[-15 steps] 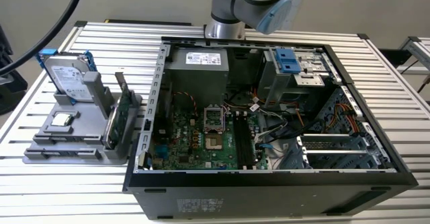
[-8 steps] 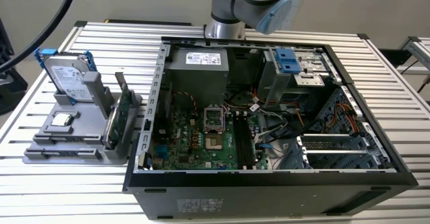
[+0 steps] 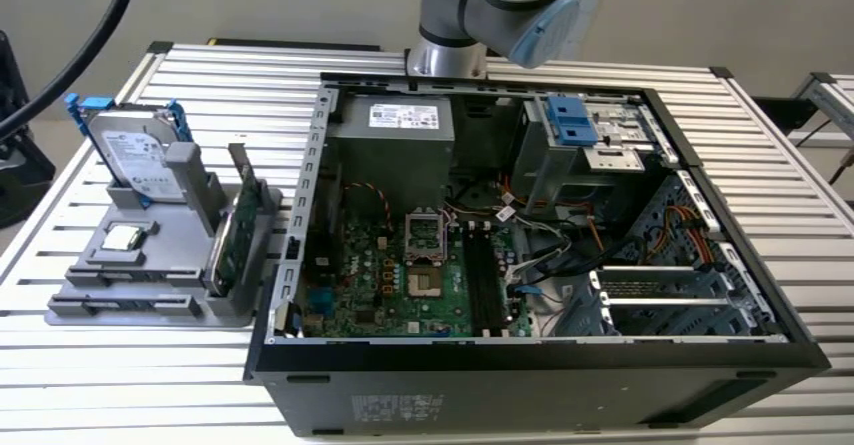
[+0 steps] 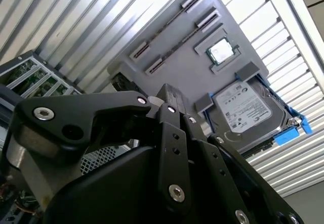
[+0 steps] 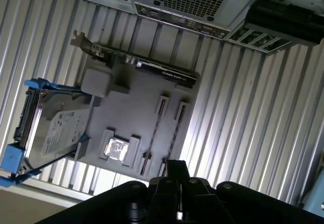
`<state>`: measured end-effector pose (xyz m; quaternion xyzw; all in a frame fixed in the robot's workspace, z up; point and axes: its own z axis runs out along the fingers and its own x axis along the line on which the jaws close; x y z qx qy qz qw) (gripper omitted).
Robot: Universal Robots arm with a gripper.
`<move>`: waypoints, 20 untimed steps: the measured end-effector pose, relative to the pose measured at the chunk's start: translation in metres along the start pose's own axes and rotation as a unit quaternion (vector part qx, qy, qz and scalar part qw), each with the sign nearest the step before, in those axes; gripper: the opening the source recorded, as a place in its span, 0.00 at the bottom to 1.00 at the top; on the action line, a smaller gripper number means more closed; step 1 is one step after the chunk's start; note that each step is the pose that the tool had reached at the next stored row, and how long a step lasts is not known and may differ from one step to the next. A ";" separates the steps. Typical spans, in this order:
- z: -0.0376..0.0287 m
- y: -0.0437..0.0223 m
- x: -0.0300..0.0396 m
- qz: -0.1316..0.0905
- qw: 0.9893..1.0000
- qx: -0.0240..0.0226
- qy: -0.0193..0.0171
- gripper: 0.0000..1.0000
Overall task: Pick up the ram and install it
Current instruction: 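Pick up the ram and move it above insertion slot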
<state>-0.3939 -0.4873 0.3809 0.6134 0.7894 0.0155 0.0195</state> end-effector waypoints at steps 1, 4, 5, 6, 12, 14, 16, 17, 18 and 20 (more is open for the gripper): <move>0.0001 0.0000 0.0000 0.004 1.000 0.000 0.000 0.00; 0.0002 0.0000 0.0000 0.016 1.000 0.000 -0.001 0.00; 0.0003 0.0000 0.0000 0.020 1.000 0.000 -0.001 0.00; 0.0004 0.0000 0.0000 0.024 1.000 0.000 -0.001 0.00; 0.0007 0.0000 0.0000 0.047 0.999 0.001 -0.002 0.00; 0.0008 -0.0001 0.0000 0.055 0.998 0.001 -0.003 0.00; 0.0009 -0.0001 0.0000 0.062 0.998 0.001 -0.003 0.00; 0.0010 -0.0001 0.0000 0.066 0.998 0.001 -0.003 0.00; 0.0011 -0.0001 0.0000 0.070 0.998 0.001 -0.003 0.00; 0.0012 -0.0001 0.0000 0.077 0.997 0.001 -0.004 0.00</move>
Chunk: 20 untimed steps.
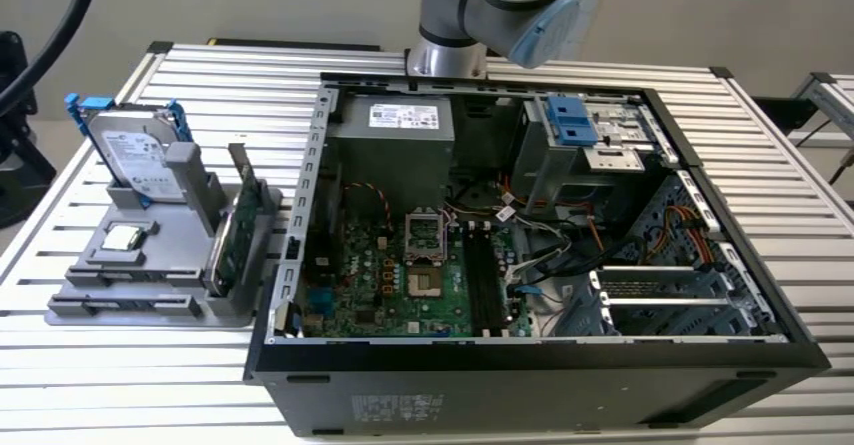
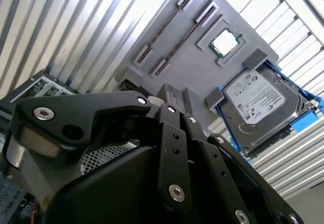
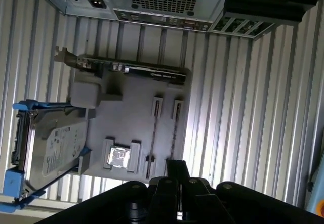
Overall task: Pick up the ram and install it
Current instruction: 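Pick up the ram and move it above insertion slot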
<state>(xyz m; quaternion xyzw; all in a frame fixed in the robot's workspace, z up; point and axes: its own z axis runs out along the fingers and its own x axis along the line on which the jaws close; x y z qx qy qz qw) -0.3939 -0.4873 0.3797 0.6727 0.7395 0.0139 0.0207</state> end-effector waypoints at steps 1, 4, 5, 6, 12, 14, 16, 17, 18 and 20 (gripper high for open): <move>0.0001 0.0000 0.0000 0.004 1.000 0.000 0.000 0.00; 0.0003 0.0000 0.0000 0.015 1.000 0.000 -0.001 0.00; 0.0003 0.0000 0.0000 0.019 1.000 0.000 -0.001 0.00; 0.0004 0.0000 0.0000 0.022 1.000 0.000 -0.001 0.00; 0.0008 0.0000 0.0000 0.044 0.999 0.001 -0.002 0.00; 0.0009 0.0000 0.0000 0.051 0.999 0.001 -0.002 0.00; 0.0009 0.0000 0.0000 0.058 0.998 0.001 -0.003 0.00; 0.0010 0.0000 0.0000 0.061 0.998 0.001 -0.003 0.00; 0.0010 0.0000 0.0000 0.064 0.998 0.001 -0.003 0.00; 0.0010 0.0000 0.0000 0.070 0.998 0.001 -0.003 0.00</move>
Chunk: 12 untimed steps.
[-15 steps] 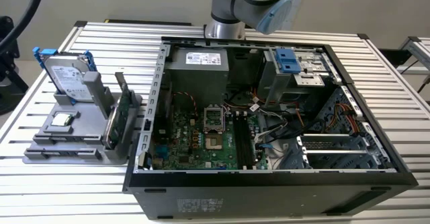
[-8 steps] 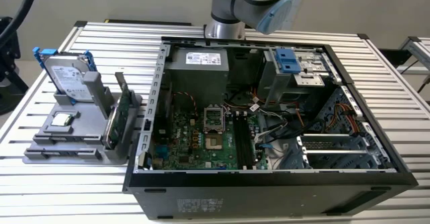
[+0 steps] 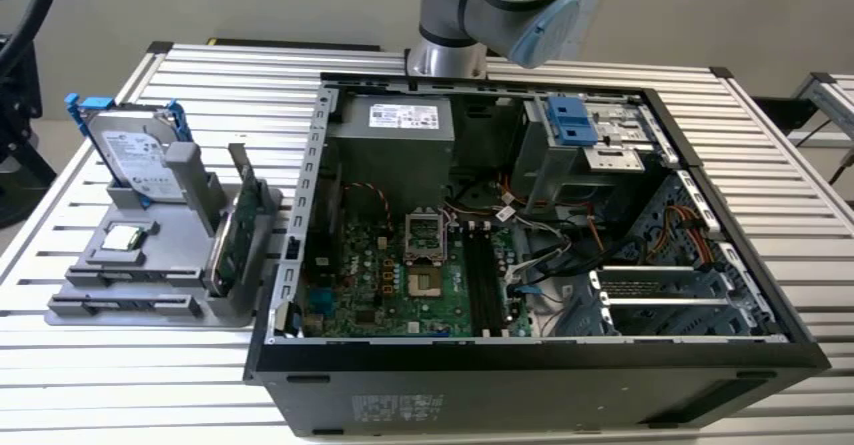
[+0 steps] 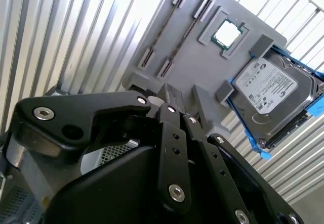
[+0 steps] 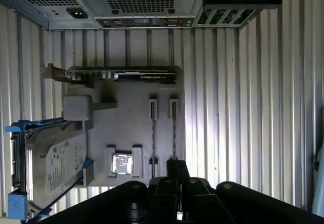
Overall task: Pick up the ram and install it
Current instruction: 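Pick up the ram and move it above insertion slot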
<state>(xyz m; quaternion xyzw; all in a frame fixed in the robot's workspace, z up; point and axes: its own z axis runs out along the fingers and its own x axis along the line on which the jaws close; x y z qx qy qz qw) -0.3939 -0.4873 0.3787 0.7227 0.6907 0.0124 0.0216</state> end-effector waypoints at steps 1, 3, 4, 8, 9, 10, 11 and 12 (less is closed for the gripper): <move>0.0000 0.0000 0.0000 0.003 1.000 0.000 0.000 0.00; 0.0001 0.0000 0.0000 0.007 1.000 0.000 0.000 0.00; 0.0001 0.0000 0.0000 0.009 1.000 0.000 0.000 0.00; 0.0001 0.0000 0.0000 0.012 1.000 0.000 -0.001 0.00; 0.0001 0.0000 0.0000 0.012 1.000 0.000 -0.001 0.00; 0.0001 0.0000 0.0000 0.012 1.000 0.000 -0.001 0.00; 0.0001 0.0000 0.0000 0.012 1.000 0.000 -0.001 0.00; 0.0001 0.0000 0.0000 0.012 1.000 0.000 -0.001 0.00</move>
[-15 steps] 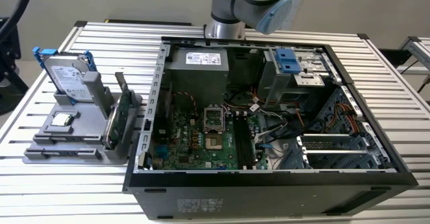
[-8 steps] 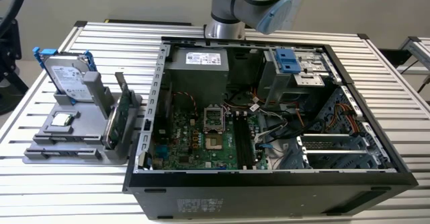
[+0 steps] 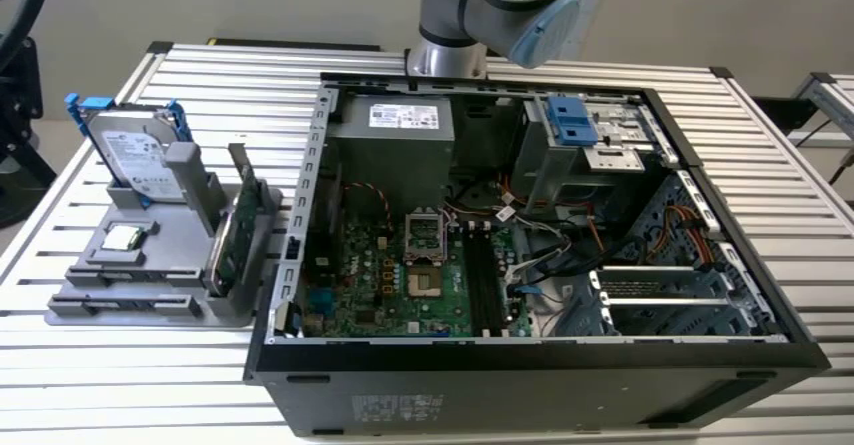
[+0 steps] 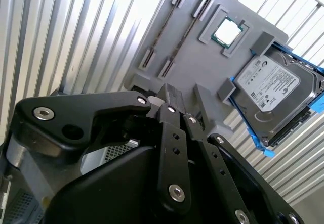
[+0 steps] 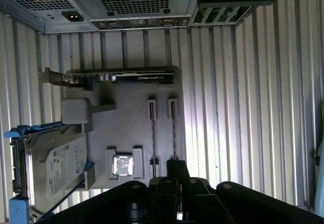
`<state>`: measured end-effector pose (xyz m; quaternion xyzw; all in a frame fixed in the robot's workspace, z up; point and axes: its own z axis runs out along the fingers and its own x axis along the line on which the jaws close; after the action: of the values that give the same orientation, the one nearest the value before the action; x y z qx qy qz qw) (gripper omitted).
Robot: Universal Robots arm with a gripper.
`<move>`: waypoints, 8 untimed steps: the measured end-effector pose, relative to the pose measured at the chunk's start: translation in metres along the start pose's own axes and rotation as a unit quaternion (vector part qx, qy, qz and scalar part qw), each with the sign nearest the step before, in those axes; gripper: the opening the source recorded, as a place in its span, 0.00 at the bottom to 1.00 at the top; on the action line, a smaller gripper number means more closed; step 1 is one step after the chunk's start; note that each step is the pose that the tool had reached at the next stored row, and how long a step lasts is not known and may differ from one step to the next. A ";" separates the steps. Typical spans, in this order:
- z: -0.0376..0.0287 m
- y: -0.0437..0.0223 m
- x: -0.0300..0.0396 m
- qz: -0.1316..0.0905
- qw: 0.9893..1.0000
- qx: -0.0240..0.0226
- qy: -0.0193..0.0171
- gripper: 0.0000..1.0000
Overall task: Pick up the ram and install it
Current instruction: 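Pick up the ram and move it above insertion slot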
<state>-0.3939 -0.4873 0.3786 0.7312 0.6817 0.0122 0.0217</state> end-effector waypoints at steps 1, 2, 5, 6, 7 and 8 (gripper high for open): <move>0.0000 0.0000 0.0000 0.000 1.000 0.000 0.000 0.00; 0.0000 0.0000 0.0000 0.000 1.000 0.000 0.000 0.00; 0.0000 0.0000 0.0000 0.000 1.000 0.000 0.000 0.00; 0.0000 0.0000 0.0000 0.000 1.000 0.000 0.000 0.00; 0.0000 0.0000 0.0000 0.000 1.000 0.000 0.000 1.00; 0.0000 0.0000 0.0000 0.000 1.000 0.000 0.000 1.00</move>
<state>-0.3939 -0.4873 0.3786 0.7313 0.6816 0.0122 0.0217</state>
